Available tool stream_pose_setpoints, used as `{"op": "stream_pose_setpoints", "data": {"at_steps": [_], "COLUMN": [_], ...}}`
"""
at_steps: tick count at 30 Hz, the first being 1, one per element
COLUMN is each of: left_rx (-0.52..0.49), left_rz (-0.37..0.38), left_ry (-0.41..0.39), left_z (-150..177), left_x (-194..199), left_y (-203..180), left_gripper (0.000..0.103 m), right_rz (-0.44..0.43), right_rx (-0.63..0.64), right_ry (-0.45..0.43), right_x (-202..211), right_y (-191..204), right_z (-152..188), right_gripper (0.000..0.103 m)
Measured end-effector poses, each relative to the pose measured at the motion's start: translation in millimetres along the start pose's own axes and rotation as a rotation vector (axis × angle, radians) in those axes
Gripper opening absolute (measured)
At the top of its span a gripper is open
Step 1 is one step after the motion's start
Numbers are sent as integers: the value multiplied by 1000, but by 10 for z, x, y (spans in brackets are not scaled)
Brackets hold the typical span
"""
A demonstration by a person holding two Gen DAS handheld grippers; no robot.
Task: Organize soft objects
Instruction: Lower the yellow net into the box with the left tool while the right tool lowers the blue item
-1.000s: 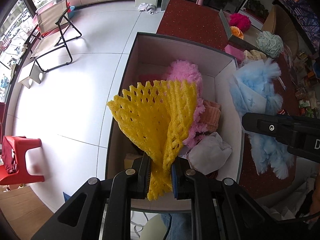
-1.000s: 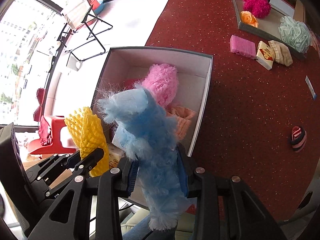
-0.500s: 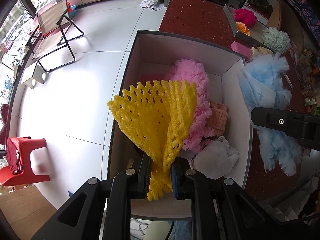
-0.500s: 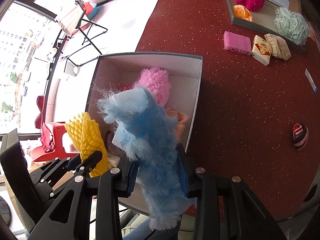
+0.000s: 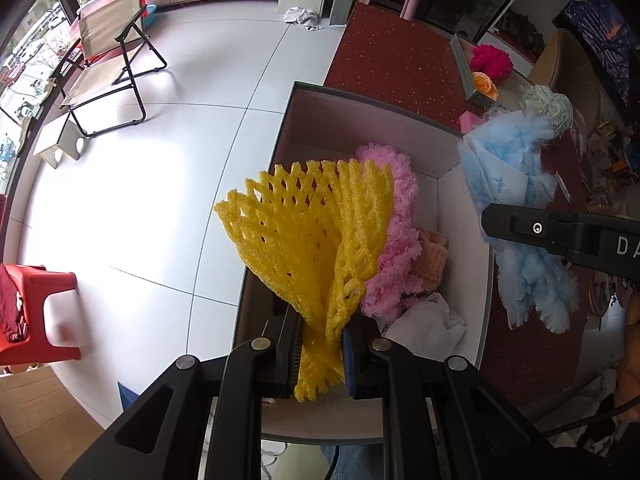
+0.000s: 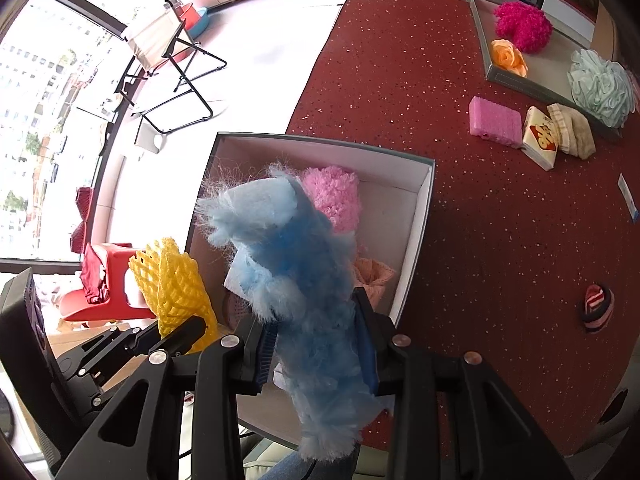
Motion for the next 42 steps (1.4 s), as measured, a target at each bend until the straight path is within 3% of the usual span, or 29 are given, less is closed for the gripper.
{"op": "stream_pose_setpoints", "data": {"at_steps": [13, 42], "left_rx": [-30, -44], "left_rz": [-39, -36], "left_ry": [38, 80], "left_z": [64, 129], "left_x": [-80, -250], "left_y": [-73, -174], "left_gripper": [17, 17], "right_rz": [-14, 15], "right_rx": [-23, 6], "right_ry": [16, 12], "right_x": [-96, -177], "right_y": [-45, 16], "right_z": [37, -18], "right_gripper": [39, 39]}}
Point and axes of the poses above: each gripper's, at about its wrist camera, not at the fingertips, and x roughly against the way its jaws point, y to its left, z to its underside, the point moved 6 cm from there along -x, roughly the way its jaws point, and after that the axes turned 15 degrees about -y, right-handed, at the moved point
